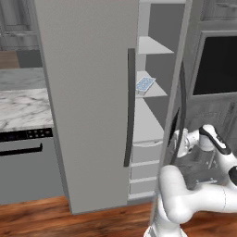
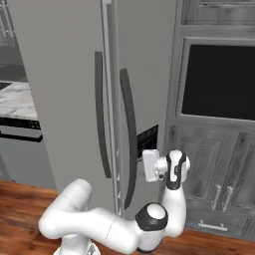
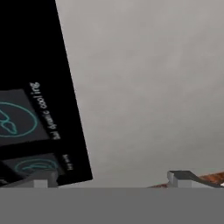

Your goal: The ice cube tray has been filled with water. Take the tray and place it in the freezer to make ice. Close the freezer door after placing the tray.

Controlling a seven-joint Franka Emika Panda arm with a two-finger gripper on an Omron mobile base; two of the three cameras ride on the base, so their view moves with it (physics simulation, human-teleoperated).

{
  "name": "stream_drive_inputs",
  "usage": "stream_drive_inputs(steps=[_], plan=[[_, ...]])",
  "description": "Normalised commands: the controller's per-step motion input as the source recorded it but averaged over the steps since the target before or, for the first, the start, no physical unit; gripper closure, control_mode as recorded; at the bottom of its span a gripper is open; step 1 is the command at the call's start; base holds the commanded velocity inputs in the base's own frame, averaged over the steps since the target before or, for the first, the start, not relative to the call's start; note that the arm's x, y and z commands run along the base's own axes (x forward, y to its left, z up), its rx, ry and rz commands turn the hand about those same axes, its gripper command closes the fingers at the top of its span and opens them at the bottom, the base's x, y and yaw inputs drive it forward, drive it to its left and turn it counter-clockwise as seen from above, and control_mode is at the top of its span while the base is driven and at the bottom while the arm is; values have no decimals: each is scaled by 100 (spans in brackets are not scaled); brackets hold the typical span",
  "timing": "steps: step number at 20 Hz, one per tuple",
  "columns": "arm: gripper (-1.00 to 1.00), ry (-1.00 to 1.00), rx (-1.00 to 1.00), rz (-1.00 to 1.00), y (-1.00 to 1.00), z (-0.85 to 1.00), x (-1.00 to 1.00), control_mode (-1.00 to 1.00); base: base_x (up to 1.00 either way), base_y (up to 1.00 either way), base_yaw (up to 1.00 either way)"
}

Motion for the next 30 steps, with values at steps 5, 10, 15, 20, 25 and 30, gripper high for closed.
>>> stream_drive_inputs(steps=[5, 10, 15, 20, 25, 30], plan=[[-100, -38, 0, -10, 68, 0, 1, -100, 0, 0, 0], [-100, -38, -3, -26, 65, 0, 12, -100, 0, 0, 0], [-100, -32, -2, -32, 60, 0, 23, -100, 0, 0, 0], [-100, -24, -4, -44, 73, -1, 52, -100, 0, 0, 0], [-100, -12, -5, -56, 86, -1, 80, -100, 0, 0, 0], [-100, -1, -3, -55, 66, 0, 99, -100, 0, 0, 0]])
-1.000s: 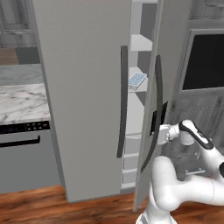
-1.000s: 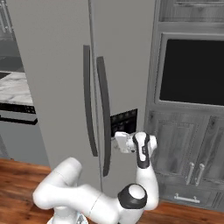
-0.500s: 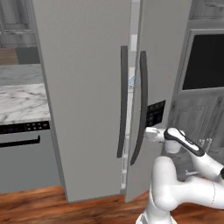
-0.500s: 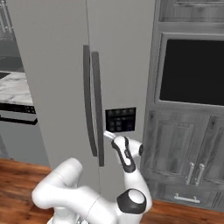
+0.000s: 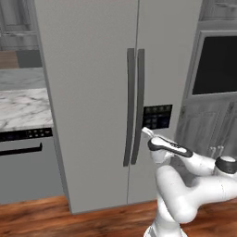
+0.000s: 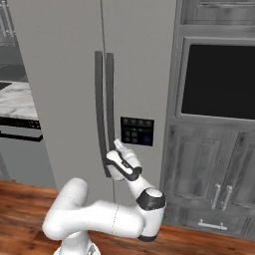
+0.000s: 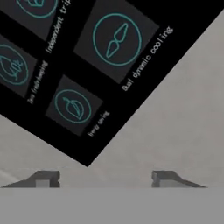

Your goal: The ice cube tray has been filled with water. Take the tray and place it in the freezer to make ice. Close the freezer door after placing the tray.

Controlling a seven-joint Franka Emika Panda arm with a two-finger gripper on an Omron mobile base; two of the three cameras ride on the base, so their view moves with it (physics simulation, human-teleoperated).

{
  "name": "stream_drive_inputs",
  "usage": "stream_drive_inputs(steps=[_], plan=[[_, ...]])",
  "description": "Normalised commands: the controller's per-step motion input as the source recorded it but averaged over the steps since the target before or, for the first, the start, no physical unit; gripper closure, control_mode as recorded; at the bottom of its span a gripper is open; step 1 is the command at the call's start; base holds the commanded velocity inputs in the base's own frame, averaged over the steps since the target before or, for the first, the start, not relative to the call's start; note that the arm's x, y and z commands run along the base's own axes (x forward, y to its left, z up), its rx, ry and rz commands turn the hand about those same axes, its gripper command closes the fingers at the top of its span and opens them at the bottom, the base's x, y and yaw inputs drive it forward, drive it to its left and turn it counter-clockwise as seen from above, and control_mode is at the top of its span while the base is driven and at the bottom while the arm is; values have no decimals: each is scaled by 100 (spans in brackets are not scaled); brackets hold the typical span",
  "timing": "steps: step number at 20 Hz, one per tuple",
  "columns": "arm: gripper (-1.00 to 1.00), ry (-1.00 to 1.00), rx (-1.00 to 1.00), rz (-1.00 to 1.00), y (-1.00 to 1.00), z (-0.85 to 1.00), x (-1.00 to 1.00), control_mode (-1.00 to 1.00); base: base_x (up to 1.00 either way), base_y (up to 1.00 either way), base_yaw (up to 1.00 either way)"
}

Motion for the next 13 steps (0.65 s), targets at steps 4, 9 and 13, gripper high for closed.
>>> stream_drive_inputs(steps=[4, 9, 13], plan=[[-100, 5, 0, -49, 48, 0, 100, -100, 0, 0, 0], [-100, 29, 0, -37, 9, 0, 67, -100, 0, 0, 0], [-100, 44, 2, -28, 1, 6, 3, -100, 0, 0, 0]])
